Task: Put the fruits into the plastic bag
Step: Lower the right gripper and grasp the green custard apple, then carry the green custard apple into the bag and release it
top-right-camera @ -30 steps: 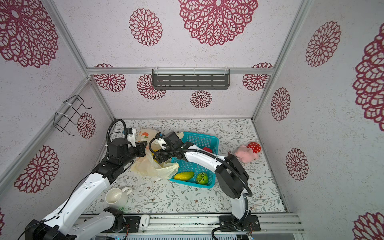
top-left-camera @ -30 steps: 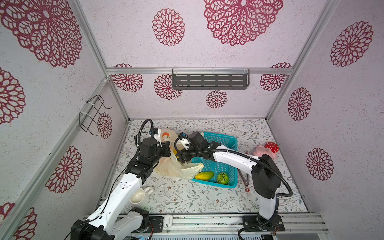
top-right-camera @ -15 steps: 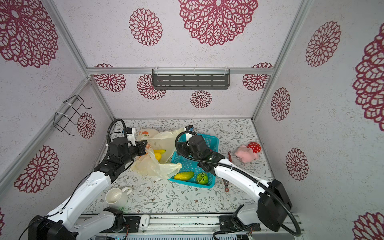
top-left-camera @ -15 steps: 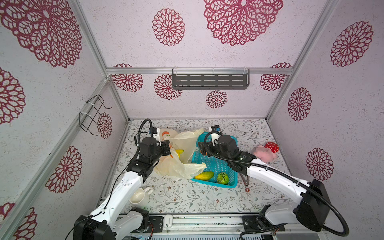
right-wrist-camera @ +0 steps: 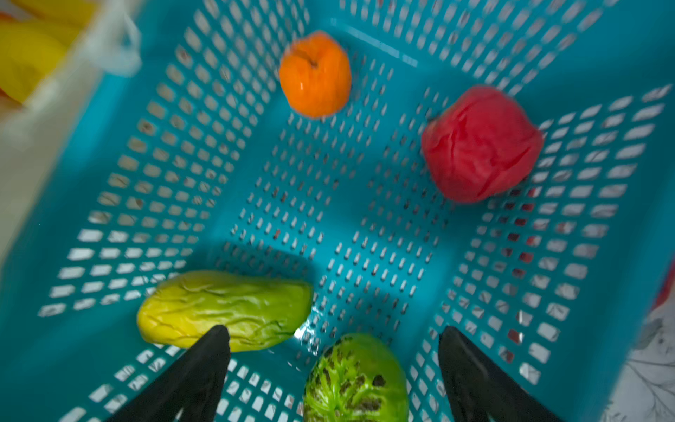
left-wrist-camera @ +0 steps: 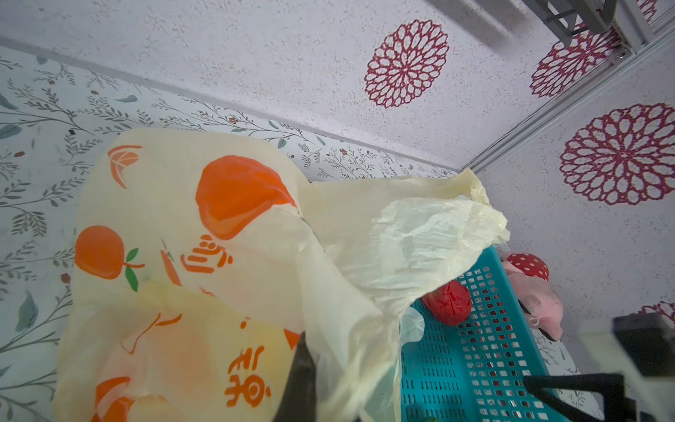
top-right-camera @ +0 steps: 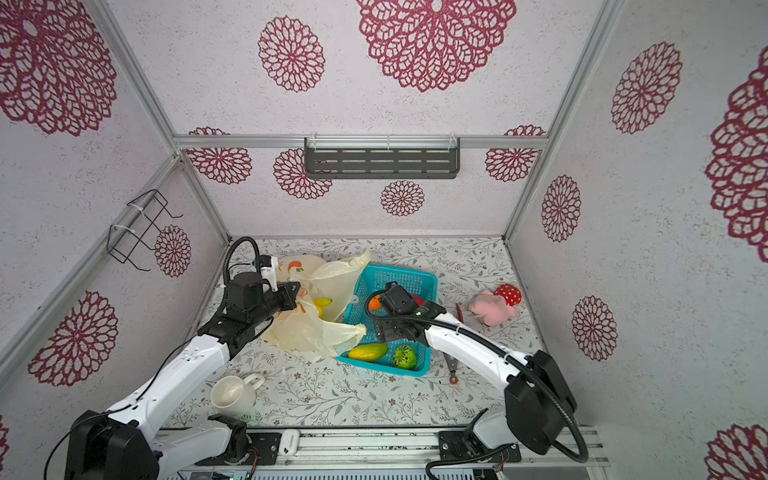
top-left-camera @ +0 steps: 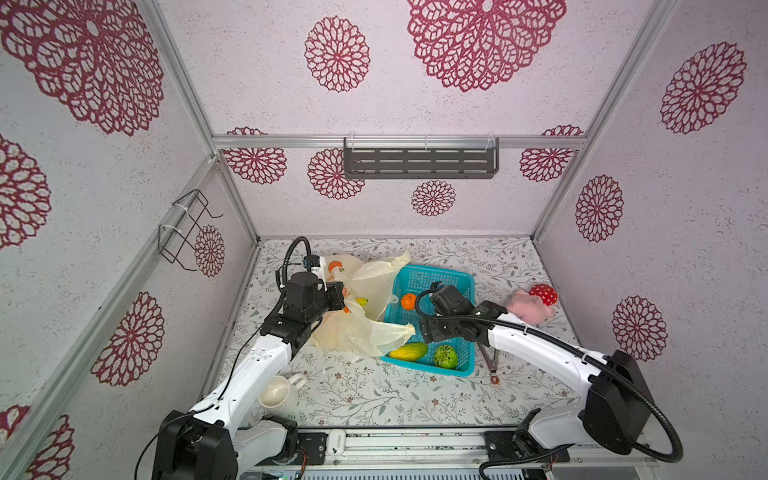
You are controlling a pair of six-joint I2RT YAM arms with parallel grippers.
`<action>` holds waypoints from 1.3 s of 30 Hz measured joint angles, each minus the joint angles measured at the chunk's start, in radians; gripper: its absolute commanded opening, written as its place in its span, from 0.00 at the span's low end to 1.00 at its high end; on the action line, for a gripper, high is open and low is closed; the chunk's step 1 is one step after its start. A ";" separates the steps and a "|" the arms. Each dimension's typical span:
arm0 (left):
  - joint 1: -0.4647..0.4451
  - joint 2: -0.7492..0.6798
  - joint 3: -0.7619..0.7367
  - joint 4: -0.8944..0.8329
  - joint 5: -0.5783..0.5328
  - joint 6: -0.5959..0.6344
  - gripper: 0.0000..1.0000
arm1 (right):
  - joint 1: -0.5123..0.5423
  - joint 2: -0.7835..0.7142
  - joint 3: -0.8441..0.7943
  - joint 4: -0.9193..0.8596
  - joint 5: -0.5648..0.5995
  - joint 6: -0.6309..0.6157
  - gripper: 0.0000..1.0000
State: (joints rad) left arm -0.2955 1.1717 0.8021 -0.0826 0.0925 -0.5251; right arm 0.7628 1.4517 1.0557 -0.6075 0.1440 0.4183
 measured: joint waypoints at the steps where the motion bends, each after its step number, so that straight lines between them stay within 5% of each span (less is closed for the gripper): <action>1: 0.000 0.002 0.000 0.002 0.003 -0.001 0.00 | 0.000 0.021 -0.002 -0.022 -0.015 0.001 0.92; 16: 0.000 -0.008 0.000 0.014 0.003 -0.003 0.00 | 0.005 0.159 0.031 -0.186 -0.073 -0.016 0.93; 24: 0.000 -0.008 0.000 0.018 0.002 -0.003 0.00 | 0.010 0.200 0.031 -0.195 -0.114 -0.027 0.52; 39: 0.000 -0.009 0.000 0.018 0.015 -0.019 0.00 | 0.013 0.129 0.276 -0.021 -0.038 -0.063 0.57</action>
State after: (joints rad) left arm -0.2951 1.1629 0.8021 -0.0650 0.1074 -0.5442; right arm 0.7753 1.5806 1.3319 -0.6289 0.1062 0.3553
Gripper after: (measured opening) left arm 0.042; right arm 0.612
